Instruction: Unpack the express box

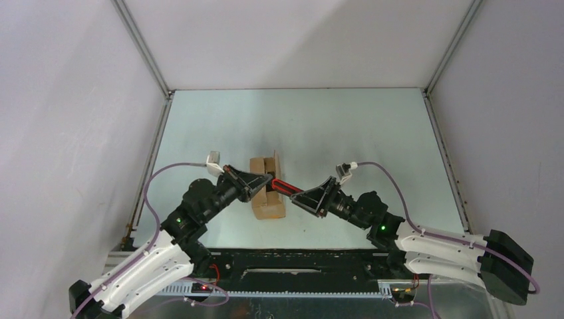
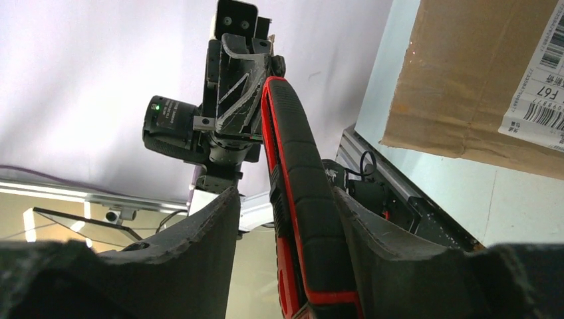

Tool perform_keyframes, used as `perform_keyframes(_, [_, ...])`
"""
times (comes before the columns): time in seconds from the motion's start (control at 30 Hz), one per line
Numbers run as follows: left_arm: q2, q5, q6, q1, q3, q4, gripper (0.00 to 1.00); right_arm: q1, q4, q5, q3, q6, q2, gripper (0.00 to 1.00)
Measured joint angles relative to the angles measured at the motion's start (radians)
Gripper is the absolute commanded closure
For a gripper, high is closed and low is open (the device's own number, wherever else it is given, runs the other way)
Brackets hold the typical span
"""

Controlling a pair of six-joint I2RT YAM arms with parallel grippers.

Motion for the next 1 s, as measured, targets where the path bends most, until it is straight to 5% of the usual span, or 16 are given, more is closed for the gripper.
perform_keyframes(0.4, [-0.025,-0.02,-0.022,-0.013,-0.032,0.021,1.0,0.016,0.022,0.132,0.008,-0.02,0.008,0.53])
perform_keyframes(0.53, [-0.022,-0.018,-0.021,-0.013,-0.032,0.021,1.0,0.004,0.021,0.134,0.012,-0.034,0.014,0.72])
perform_keyframes(0.63, [-0.015,-0.02,-0.021,-0.011,-0.032,0.021,0.99,-0.004,0.024,0.133,0.013,-0.033,0.02,0.96])
perform_keyframes(0.77, [-0.011,-0.02,0.005,-0.011,-0.027,-0.011,0.26,-0.012,0.009,0.127,0.017,-0.035,0.013,1.0])
perform_keyframes(0.8, [-0.01,-0.018,0.024,-0.011,-0.016,-0.062,0.15,-0.015,-0.009,0.126,0.017,-0.043,0.004,1.0])
perform_keyframes(1.0, [0.061,-0.082,0.127,-0.005,0.2,-0.487,0.08,-0.037,-0.207,0.156,0.018,-0.099,-0.146,1.0])
